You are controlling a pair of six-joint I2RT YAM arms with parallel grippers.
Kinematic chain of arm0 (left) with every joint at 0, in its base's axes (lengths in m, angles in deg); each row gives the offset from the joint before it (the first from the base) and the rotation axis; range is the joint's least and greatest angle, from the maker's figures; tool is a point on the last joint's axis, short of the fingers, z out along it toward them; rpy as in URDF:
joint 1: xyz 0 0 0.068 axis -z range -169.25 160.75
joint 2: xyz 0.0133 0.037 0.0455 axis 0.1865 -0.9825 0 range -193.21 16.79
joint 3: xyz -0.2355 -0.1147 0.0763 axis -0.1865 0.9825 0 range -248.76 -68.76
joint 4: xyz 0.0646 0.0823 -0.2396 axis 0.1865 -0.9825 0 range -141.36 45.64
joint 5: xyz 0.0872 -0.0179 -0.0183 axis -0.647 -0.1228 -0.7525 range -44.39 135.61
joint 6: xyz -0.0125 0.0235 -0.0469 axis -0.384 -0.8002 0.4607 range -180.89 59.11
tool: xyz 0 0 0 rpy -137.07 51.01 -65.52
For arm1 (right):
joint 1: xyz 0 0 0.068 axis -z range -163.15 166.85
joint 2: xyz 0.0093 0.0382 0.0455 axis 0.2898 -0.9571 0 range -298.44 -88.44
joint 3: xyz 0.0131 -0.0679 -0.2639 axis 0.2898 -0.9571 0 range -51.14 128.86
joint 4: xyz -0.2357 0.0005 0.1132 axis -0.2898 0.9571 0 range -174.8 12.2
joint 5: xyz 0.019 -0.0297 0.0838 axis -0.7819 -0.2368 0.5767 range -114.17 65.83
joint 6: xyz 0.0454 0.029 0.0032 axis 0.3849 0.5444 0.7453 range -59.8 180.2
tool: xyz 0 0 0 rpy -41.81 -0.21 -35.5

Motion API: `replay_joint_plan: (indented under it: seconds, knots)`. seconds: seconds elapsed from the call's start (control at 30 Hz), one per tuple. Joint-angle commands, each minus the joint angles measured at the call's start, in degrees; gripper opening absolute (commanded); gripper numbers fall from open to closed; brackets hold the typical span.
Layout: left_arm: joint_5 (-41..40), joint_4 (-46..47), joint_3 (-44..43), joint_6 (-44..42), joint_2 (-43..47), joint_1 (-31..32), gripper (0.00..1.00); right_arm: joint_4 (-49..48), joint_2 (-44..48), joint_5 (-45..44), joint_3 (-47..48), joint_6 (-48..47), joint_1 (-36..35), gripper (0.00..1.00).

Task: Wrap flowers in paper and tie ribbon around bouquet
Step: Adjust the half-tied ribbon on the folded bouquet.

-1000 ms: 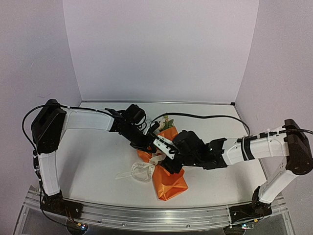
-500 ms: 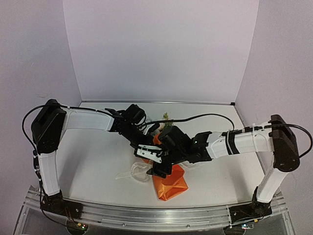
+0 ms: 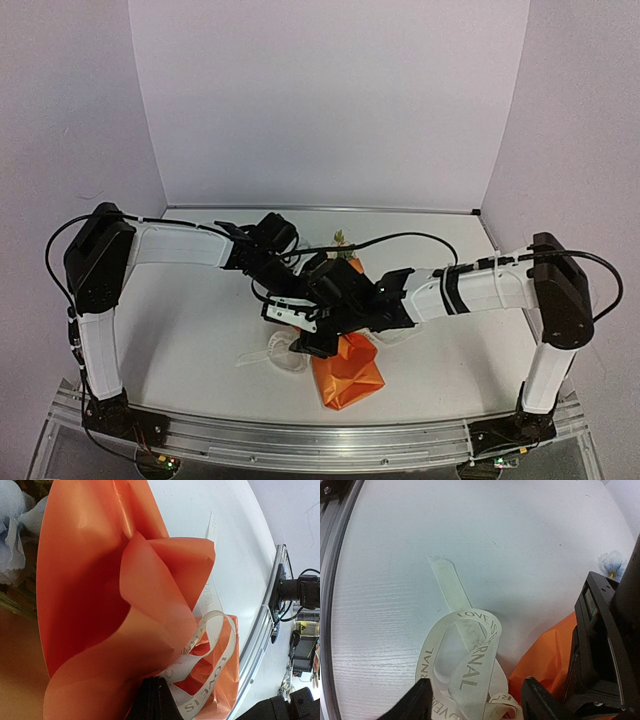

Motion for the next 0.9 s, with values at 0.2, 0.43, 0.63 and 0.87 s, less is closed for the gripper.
replay_joint_plan:
  seconds: [0.2, 0.43, 0.63, 0.87]
  knots:
    - [1.72, 0.65, 2.43, -1.61, 1.19, -0.36, 0.00, 1.79, 0.21, 0.82, 0.74, 1.44, -0.26, 0.32]
    - [2.35, 0.94, 3.15, -1.80, 1.47, -0.36, 0.00, 3.54, 0.88, 1.44, 0.44, 1.41, -0.28, 0.37]
    - [3.29, 0.55, 2.54, -2.52, 2.08, -0.36, 0.00, 3.42, -0.82, 0.22, 2.41, 0.27, -0.28, 0.45]
    - [3.75, -0.04, 1.74, -3.26, 2.36, -0.36, 0.00, 1.96, -3.31, -1.36, 4.07, 0.92, -0.29, 0.36]
